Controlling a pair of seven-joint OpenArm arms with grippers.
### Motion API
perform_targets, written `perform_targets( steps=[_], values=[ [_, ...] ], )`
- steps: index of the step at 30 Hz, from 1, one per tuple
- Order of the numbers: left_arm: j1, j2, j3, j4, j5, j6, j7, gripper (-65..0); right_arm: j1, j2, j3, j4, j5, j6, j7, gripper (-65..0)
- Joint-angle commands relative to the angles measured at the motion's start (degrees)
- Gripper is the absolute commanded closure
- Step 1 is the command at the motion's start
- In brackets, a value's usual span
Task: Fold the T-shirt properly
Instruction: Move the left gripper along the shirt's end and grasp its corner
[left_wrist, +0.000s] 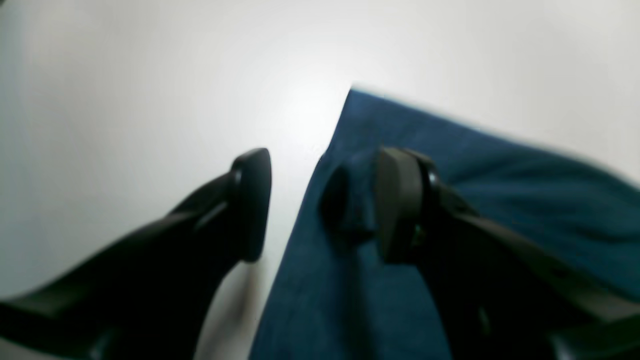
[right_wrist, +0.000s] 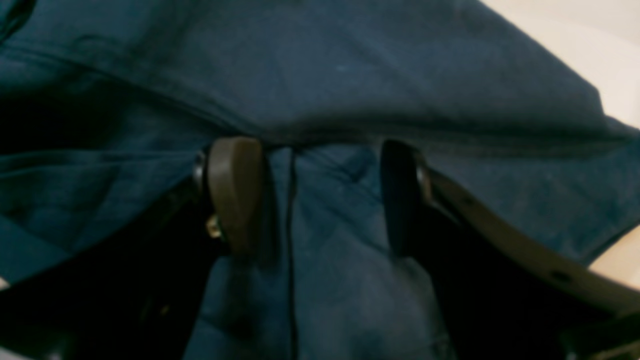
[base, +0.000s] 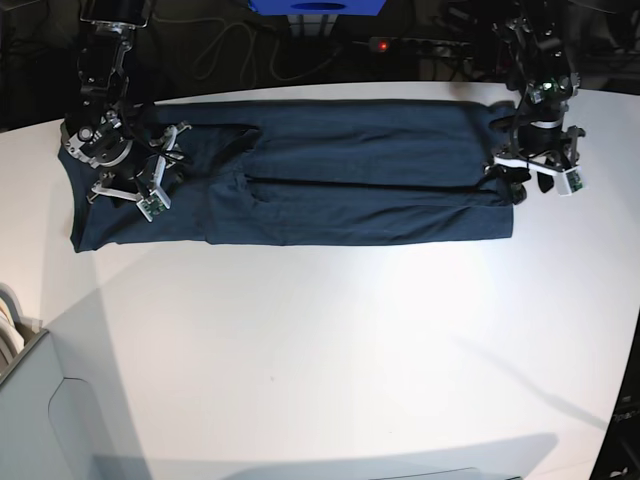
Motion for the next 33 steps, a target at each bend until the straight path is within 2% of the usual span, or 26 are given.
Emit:
perform_targets(
  steps=[1, 8, 14, 19, 21, 26, 33],
  values=[
    [-0.4, -0.3, -0.2, 0.7, -0.3, 0.0, -1.5, -31.7, 0.5, 0.6, 0.2, 0.6, -0.1, 0.8, 0.1, -35.2],
    [-4.4, 0.0, 0.3, 1.6, -0.4, 0.0, -1.3, -31.8, 0.5, 0.3, -0.1, 0.6, -0.1, 0.8, 0.1, -35.2],
    [-4.5, 0.0, 3.4, 5.9, -0.4, 0.0, -1.3, -31.8, 0.3, 0.3, -0.1, 0.6, 0.0, 0.8, 0.1, -35.1],
    [-8.4, 0.0, 4.2, 1.2, -0.3, 0.5, -1.3, -31.5, 0.5, 0.3, -0.1, 0.6, 0.0, 0.8, 0.1, -35.1],
    [-10.0, 0.0, 4.3, -1.3, -0.3, 0.5, 0.4, -31.5, 0.5, 0.3, -0.1, 0.6, 0.0, 0.8, 0.1, -35.1],
    [-12.5, 0.1, 4.3, -3.4, -0.3, 0.3, 9.9, -31.4, 0.6, 0.3, -0.1, 0.6, 0.0, 0.8, 0.1, -35.2],
    [-9.8, 0.8, 3.9, -2.9, -0.3, 0.3, 17.1, -31.4, 0.6, 0.3, -0.1, 0.6, 0.0, 0.8, 0.1, -35.2]
  ],
)
